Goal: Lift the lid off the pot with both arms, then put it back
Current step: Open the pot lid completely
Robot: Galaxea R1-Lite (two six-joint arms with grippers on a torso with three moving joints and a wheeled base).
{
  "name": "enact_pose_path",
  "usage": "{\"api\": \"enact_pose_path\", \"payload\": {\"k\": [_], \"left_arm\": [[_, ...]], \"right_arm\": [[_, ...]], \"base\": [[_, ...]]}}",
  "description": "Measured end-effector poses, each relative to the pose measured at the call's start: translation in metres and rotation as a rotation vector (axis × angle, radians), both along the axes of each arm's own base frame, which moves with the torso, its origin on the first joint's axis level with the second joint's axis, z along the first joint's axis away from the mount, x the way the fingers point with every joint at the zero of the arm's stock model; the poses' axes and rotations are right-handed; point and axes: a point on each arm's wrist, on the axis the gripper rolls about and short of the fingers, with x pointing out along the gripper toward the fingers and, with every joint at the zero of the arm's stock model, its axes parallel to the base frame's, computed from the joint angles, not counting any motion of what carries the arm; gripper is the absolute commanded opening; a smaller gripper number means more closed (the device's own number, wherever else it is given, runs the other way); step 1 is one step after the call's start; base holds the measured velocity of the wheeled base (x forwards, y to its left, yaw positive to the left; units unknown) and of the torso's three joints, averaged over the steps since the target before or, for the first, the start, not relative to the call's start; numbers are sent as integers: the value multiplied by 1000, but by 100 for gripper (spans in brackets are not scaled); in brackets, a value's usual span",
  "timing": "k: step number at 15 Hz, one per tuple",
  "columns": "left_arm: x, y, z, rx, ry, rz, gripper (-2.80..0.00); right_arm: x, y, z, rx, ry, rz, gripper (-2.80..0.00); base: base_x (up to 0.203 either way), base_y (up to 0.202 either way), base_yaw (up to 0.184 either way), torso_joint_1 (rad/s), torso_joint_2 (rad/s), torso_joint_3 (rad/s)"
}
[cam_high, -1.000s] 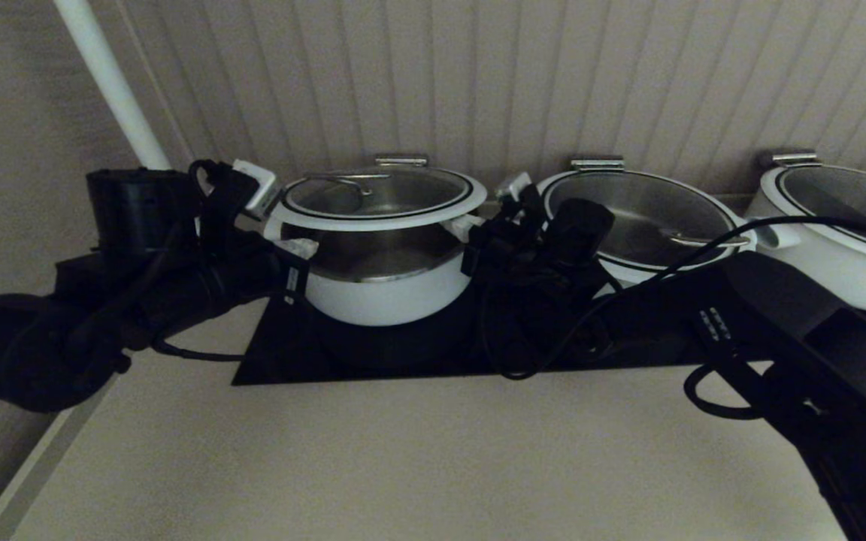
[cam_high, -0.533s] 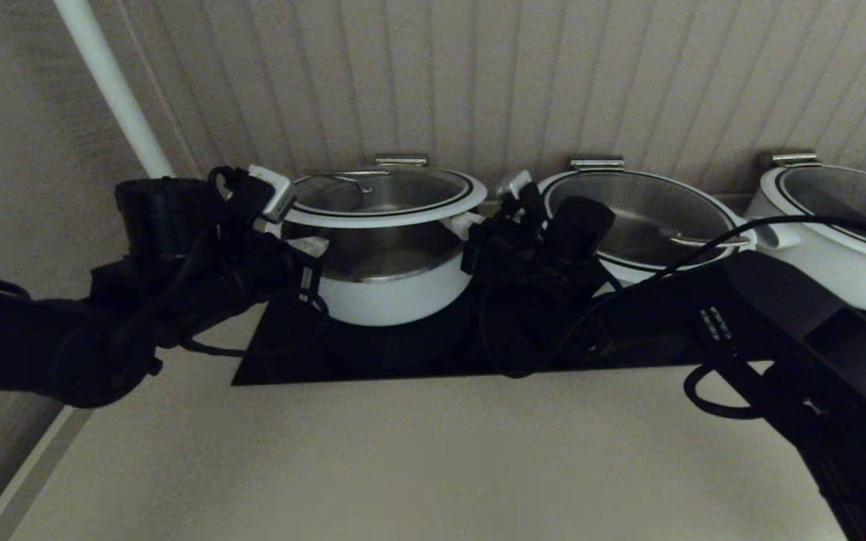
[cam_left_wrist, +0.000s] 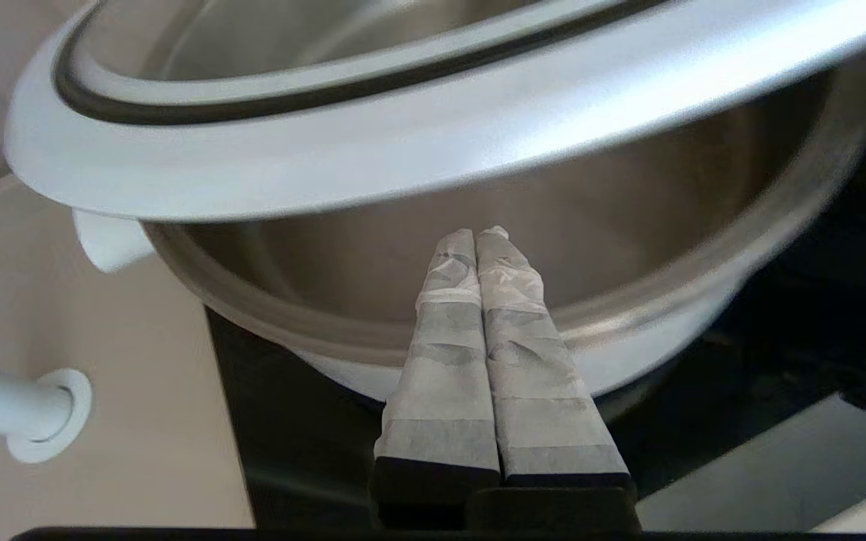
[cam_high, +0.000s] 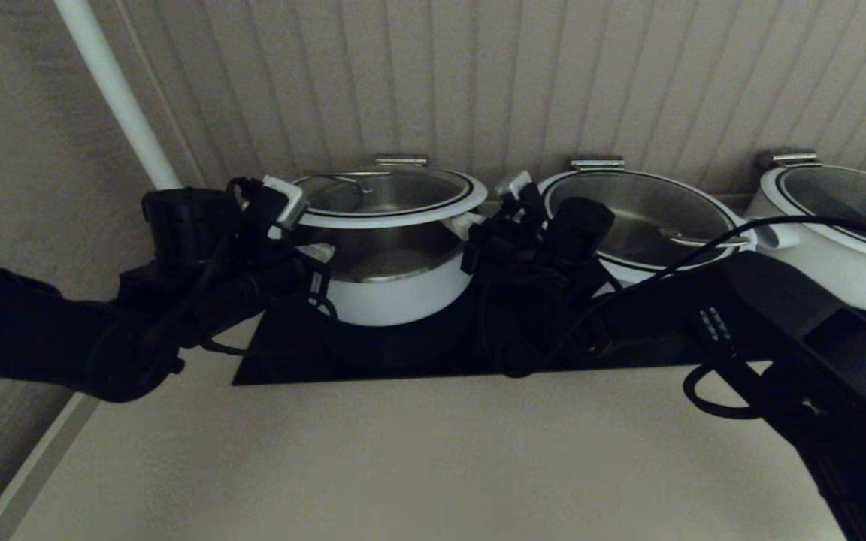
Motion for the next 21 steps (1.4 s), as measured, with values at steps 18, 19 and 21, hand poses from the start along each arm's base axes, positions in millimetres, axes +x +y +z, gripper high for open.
{"api": "enact_pose_path", "payload": {"k": [18, 19, 21], "left_arm": [[30, -8, 20, -22, -94, 47, -280], [31, -8, 22, -24, -101, 47, -280], [33, -9, 26, -29, -117, 47, -280]], "right_arm": [[-1, -2, 6, 4, -9, -2, -280], [-2, -2, 7, 5, -12, -3, -280], [-3, -5, 11, 7, -16, -7, -280]], "base": [[0, 0, 0, 0, 0, 0], [0, 0, 0, 0, 0, 0], [0, 0, 0, 0, 0, 0]]}}
